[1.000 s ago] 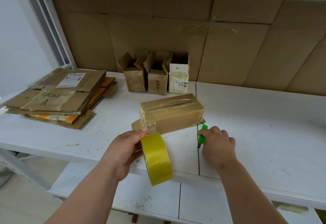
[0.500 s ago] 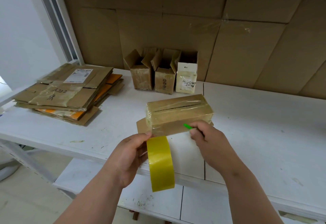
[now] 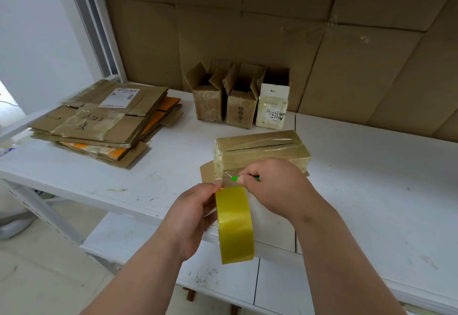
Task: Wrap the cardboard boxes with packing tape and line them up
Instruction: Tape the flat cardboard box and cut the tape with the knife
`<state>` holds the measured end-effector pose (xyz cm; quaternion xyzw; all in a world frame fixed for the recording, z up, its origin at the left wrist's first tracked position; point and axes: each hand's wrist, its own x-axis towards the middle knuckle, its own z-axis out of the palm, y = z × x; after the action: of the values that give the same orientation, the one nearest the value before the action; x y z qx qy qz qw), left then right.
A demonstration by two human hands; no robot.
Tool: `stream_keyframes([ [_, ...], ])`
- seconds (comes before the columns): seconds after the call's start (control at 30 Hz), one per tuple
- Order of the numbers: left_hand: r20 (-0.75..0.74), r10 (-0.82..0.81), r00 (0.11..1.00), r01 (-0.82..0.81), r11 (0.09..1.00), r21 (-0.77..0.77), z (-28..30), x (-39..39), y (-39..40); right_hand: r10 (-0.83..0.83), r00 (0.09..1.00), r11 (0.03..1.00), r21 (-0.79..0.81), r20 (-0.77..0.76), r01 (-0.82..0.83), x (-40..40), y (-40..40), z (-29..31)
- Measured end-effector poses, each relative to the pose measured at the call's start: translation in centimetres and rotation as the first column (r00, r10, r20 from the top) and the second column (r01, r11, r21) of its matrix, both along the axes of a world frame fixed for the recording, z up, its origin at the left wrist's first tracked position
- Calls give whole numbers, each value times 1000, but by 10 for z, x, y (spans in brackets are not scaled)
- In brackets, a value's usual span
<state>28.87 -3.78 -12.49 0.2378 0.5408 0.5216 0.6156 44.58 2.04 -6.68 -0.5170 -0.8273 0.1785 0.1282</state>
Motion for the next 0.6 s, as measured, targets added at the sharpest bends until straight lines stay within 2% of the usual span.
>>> stream_keyframes([
  [0.37,20,-10,1000,9,1000,19,1,-1,0,6,995,999,-45,98,-2,-11,7,5],
  [0.6,4,-9,1000,9,1000,15,4,-1,2,-19,998,997,-68,58,23,-3,10,11],
])
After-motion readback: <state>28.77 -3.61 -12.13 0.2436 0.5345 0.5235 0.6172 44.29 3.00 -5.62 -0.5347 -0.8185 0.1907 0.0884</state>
